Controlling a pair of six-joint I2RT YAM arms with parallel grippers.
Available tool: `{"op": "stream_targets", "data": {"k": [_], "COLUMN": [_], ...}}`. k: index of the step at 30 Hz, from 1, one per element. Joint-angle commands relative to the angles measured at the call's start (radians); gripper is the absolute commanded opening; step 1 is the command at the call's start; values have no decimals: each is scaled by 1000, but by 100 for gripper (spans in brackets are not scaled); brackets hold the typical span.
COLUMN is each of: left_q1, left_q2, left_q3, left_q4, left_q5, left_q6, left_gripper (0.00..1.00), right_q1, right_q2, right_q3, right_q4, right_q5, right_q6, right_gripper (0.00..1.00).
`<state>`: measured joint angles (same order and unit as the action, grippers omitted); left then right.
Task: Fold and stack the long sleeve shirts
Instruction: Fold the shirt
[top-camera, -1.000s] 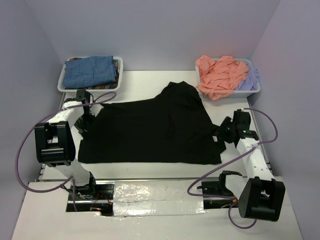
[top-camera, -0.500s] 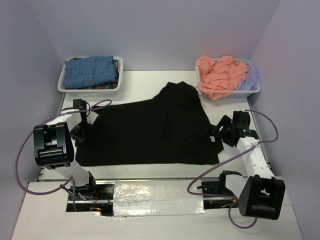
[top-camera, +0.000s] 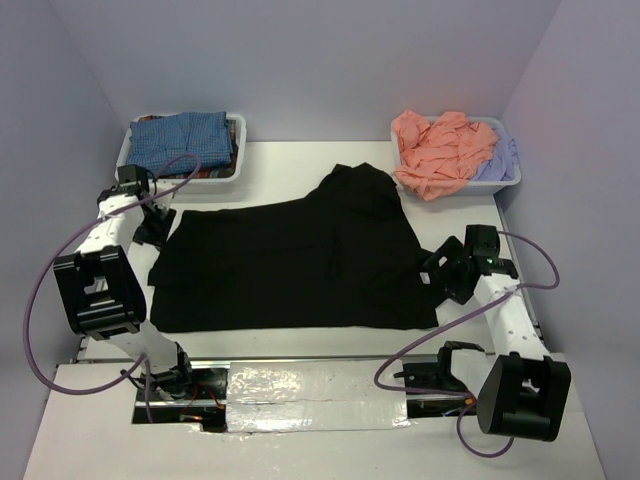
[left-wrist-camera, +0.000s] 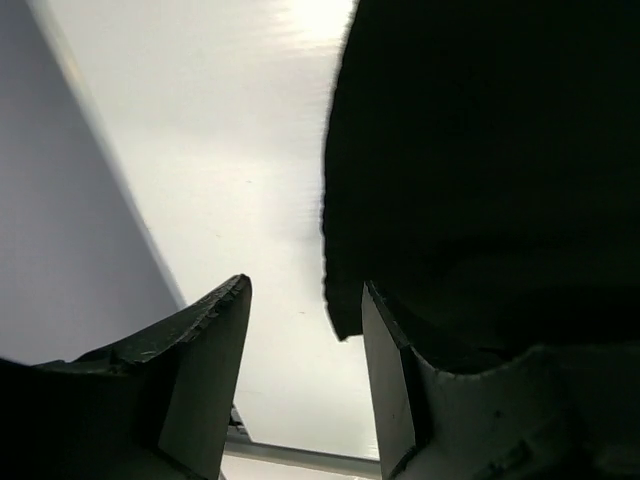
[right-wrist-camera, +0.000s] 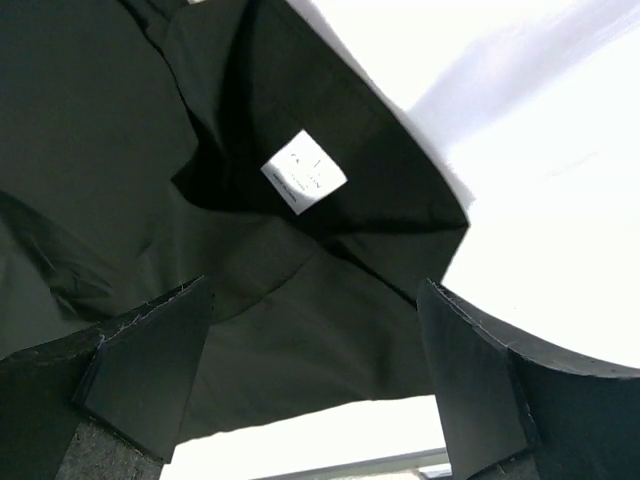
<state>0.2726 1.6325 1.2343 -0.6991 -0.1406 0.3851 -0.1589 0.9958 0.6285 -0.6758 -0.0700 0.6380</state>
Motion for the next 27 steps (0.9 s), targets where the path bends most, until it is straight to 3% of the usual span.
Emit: {"op": "stream_targets", "data": {"k": [1,11,14,15,17,18,19,26,27], "left_q1": [-3,-3,-3,-3,-3,-3,-3,-1,0], "left_q2": [-10,55,85,89,99,104,113,127,128], "left_q3": [-42,-254,-263,-272,-277,-279,-277,-187,-136], "left_q4": [-96,45,78,96,111,118,121,83,64], "left_q5": [63,62,49,44,33,27,27,76,88], "left_q6": [-22,-31,-26,-19,-12,-9,-2,12,8], "left_gripper": [61,61,60,60,60,60,60,61,61], "right_q1": [-5,-31,-50,-57,-67,-73,-86,-110,-110], "right_q2": [41,142,107,81,52,23,9,-155,-198], "right_q3": [-27,-81,-96,-111,-127,-145,-154,-155,-144], "right_q4": [18,51,35,29,16,13,6,-132,-146], "right_q5": [-54,36,68,88,99,98,90,93,98], "right_q6": [58,196,218,233,244,247,255,298,299], "right_gripper": [89,84,66,48,30,5,0,0,11]}}
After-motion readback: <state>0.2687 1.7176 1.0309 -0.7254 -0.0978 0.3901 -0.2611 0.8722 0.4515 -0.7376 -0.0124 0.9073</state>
